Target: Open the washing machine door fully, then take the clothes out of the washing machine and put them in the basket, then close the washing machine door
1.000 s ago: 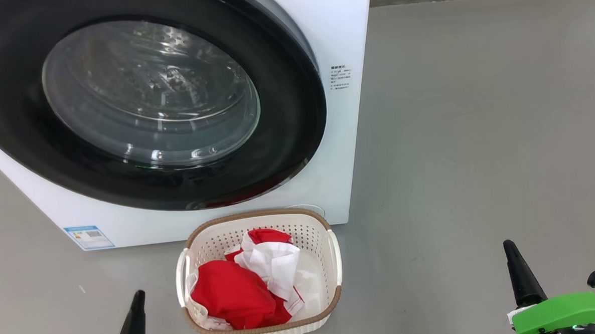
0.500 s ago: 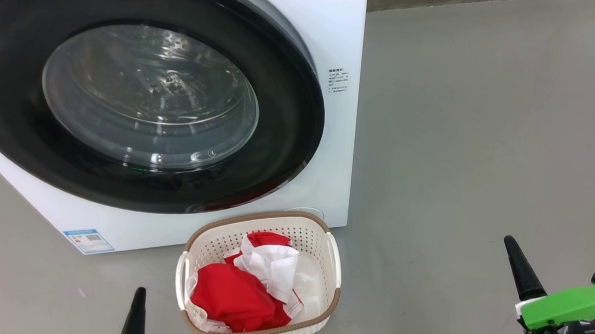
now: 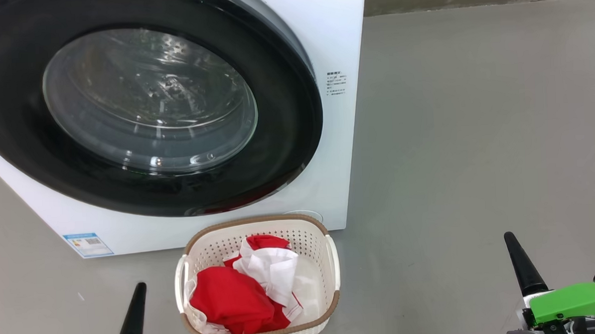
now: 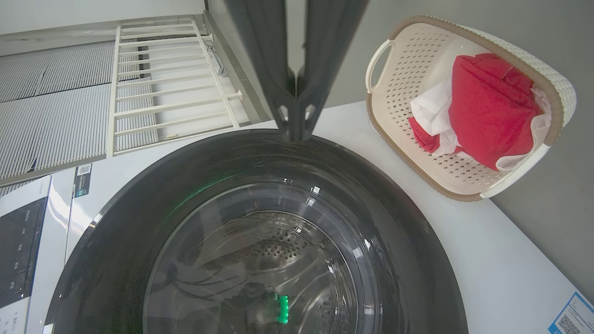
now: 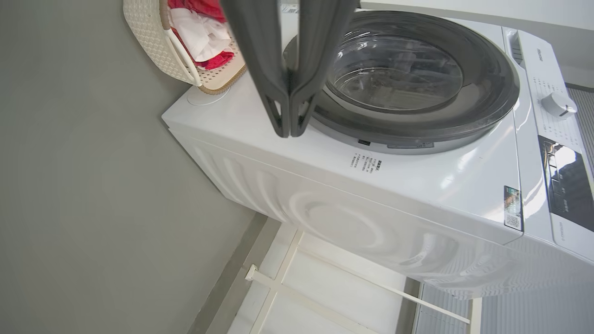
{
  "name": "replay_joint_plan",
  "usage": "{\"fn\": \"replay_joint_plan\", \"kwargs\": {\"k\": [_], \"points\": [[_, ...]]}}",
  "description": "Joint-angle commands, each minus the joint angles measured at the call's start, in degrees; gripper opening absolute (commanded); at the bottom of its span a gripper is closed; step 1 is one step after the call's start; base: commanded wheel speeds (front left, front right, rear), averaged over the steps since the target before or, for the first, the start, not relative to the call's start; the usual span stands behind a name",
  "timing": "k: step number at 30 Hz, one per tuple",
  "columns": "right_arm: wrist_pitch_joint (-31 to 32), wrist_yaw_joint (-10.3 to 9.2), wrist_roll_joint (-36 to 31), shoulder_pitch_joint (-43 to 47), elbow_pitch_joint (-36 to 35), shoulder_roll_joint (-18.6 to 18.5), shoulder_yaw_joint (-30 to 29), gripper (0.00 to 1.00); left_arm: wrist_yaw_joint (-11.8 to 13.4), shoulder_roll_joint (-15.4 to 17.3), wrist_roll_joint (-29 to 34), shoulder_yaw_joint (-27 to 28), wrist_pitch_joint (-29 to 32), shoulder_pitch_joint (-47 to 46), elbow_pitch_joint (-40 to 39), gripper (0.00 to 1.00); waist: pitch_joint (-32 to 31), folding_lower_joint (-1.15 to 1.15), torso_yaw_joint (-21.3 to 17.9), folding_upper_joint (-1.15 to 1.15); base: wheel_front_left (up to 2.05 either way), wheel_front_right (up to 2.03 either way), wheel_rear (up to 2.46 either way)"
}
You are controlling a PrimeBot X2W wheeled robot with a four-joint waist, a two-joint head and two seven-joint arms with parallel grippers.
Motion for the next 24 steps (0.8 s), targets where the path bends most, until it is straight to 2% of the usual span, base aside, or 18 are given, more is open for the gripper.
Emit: {"fn": "replay_joint_plan", "kwargs": {"k": [1,24], "points": [[0.5,-0.03,1.7,-3.2,-1.8,-1.0,0.6,0.0,-0.3,0.4,-2.0,2.0,0.5,-2.6,-1.7,0.0,-0.1,0.0,0.0,0.0,0.0,0.0,0.0],[4.2,-0.04,14.0,-4.9,-2.1,-1.3,0.0,0.0,-0.4,-0.6,-14.0,3.6,4.2,-3.5,-2.1,0.0,-0.9,0.0,-0.4,0.0,0.0,0.0,0.0]]}}
